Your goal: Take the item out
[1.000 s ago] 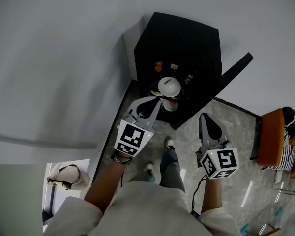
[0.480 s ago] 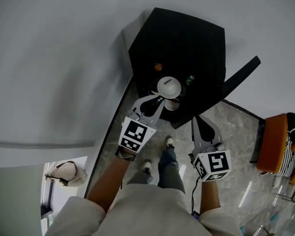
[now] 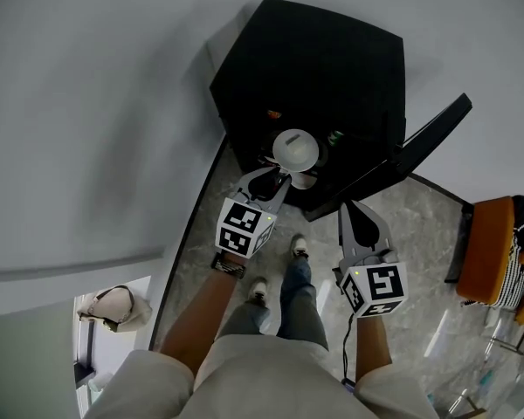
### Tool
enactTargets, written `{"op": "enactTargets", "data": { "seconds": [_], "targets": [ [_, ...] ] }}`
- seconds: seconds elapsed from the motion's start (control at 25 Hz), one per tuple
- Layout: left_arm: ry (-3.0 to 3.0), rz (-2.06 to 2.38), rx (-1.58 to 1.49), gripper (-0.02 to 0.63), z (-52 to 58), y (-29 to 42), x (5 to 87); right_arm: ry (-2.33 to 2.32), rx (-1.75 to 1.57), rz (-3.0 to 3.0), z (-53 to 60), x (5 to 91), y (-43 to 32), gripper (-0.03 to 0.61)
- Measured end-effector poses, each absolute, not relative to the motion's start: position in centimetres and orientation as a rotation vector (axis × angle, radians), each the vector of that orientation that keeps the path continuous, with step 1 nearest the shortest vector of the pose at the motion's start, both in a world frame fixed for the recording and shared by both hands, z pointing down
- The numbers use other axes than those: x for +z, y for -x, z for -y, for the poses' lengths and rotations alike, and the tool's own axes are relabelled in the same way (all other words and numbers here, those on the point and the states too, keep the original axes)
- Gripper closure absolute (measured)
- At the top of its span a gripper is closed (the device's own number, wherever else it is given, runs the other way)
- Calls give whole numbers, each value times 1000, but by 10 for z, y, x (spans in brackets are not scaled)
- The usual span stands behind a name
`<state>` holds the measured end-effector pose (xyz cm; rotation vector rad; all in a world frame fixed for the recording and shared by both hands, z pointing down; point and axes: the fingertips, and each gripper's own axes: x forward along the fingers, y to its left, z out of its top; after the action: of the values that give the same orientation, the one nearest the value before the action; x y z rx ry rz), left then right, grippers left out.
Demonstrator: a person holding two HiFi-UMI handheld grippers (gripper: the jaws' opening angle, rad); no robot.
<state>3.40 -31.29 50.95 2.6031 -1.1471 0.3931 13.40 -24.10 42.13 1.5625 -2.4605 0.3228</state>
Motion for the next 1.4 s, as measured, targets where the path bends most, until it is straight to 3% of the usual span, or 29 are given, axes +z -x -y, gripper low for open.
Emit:
{"op": "enactTargets", "data": {
  "seconds": [0.56, 0.88, 1.4],
  "targets": [
    [-1968, 1130, -14, 491, 354, 1, 634, -1561, 408, 2410, 259, 464, -130, 572],
    [-1802, 918, -188, 400, 363, -12, 679, -1554, 469, 2371, 256, 488, -139, 572],
    [-1596, 768, -380, 377, 395, -41, 736, -1459, 522, 2365, 255, 523, -138, 572]
  ]
}}
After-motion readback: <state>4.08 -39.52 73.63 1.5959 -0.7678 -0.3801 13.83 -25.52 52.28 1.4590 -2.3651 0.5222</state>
